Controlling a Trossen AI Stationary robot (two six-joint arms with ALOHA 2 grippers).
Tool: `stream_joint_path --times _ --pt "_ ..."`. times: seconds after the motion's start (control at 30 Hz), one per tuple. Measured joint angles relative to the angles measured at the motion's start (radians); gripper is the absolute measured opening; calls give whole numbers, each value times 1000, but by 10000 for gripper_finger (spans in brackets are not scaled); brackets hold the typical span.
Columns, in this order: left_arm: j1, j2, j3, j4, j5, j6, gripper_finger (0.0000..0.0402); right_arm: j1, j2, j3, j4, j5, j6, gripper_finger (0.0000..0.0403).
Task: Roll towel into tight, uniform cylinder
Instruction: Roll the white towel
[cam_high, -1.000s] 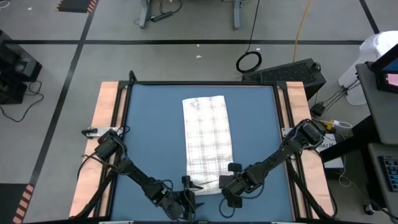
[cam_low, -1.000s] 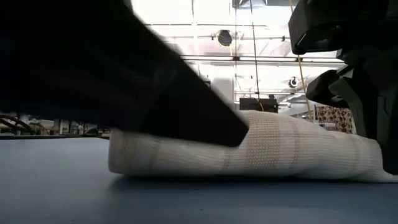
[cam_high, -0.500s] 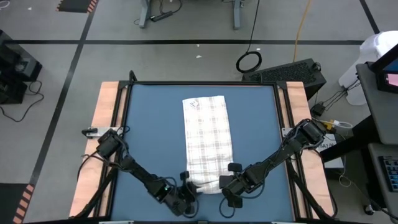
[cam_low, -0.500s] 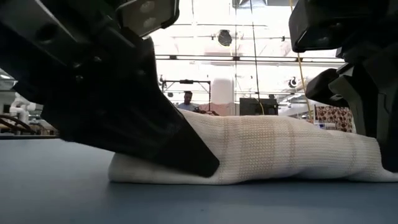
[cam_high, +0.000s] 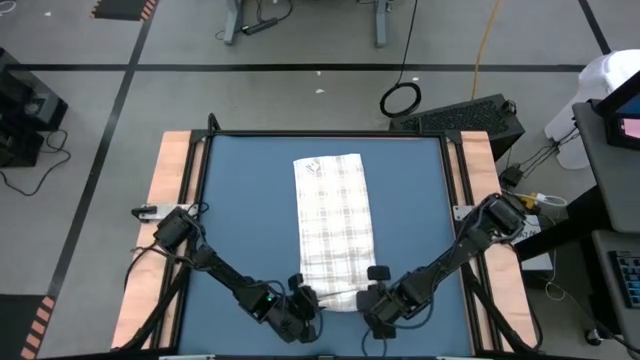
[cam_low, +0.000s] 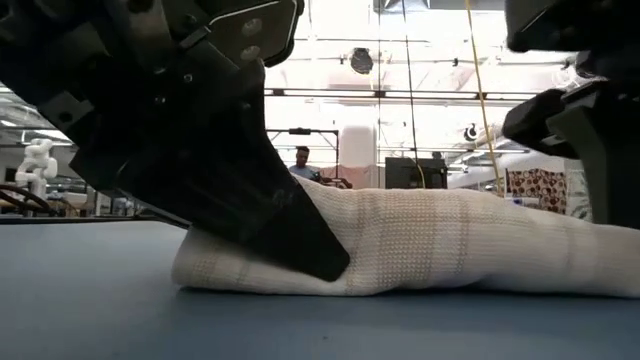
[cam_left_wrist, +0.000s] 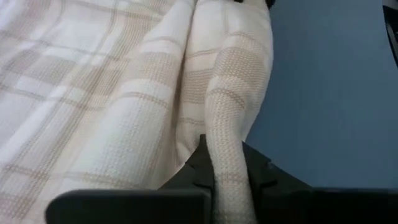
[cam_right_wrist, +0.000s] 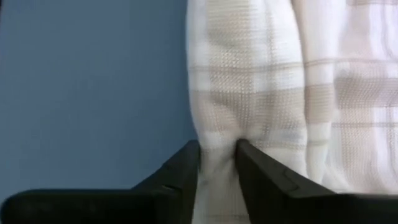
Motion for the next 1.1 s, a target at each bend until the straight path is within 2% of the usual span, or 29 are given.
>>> stream_joint_path --times 0.2,0.33,0.8,0.93,1.1 --pt "3 -3 0 -4 22 -53 31 52 -2 31 -49 19 3 146" --pt "4 -3 -1 -2 27 -89 33 103 -2 66 -103 65 17 163" --pt "7 -1 -2 27 52 -208 35 304 -3 45 -130 380 186 167" --pt "7 -1 -2 28 55 -210 36 312 -3 22 -123 405 230 167" --pt "7 0 -2 37 62 -210 36 290 -3 -8 -101 417 197 167"
